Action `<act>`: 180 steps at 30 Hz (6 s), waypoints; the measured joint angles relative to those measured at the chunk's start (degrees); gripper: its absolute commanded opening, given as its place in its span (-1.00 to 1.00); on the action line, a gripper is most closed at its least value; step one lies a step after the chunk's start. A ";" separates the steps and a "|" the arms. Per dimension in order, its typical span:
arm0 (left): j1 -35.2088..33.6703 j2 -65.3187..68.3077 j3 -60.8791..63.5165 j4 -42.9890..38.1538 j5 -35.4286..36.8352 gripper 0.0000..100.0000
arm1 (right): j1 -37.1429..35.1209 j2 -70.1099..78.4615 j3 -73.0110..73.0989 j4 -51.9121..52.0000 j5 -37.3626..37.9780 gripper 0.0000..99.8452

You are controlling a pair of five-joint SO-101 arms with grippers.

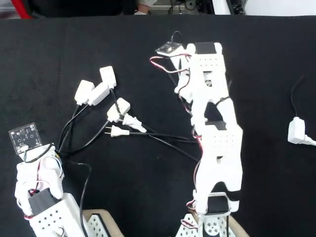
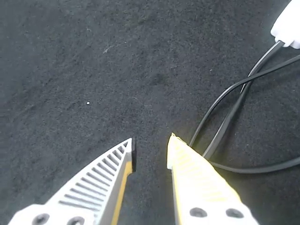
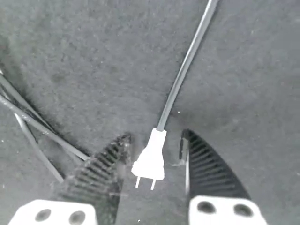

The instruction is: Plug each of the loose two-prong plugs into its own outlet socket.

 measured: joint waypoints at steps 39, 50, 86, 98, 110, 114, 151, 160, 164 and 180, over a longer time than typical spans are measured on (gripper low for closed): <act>0.00 0.00 0.00 0.00 0.00 -0.73 | 5.27 -7.21 21.71 -5.45 12.75 -0.69; 0.00 0.00 0.00 0.00 0.00 -0.73 | 4.75 -0.79 17.49 -5.27 6.59 -0.94; 0.00 0.00 0.00 0.00 0.00 -0.73 | 15.56 0.26 20.57 0.00 3.69 -0.86; 0.00 0.00 0.00 0.00 0.00 -0.73 | 10.73 0.00 20.57 0.18 2.37 -0.70; 0.00 0.00 0.00 0.00 0.00 -0.73 | 10.55 0.26 19.08 0.35 2.37 -0.70; 0.00 0.00 0.00 0.00 0.00 -0.73 | 10.55 0.35 17.32 0.35 2.37 -0.70; 0.00 0.00 0.00 0.00 0.00 -0.73 | 10.29 -2.11 17.14 0.44 2.29 -0.98; 0.79 0.00 0.00 0.00 0.00 -0.73 | 9.49 -29.89 36.84 -5.36 -1.05 -0.98; 3.43 0.00 0.00 0.00 0.00 -0.73 | 4.84 -48.09 50.55 -13.54 -6.42 -0.98; 18.99 0.00 -2.64 0.00 0.00 -0.73 | -27.25 -93.71 92.75 -56.70 -45.71 -0.98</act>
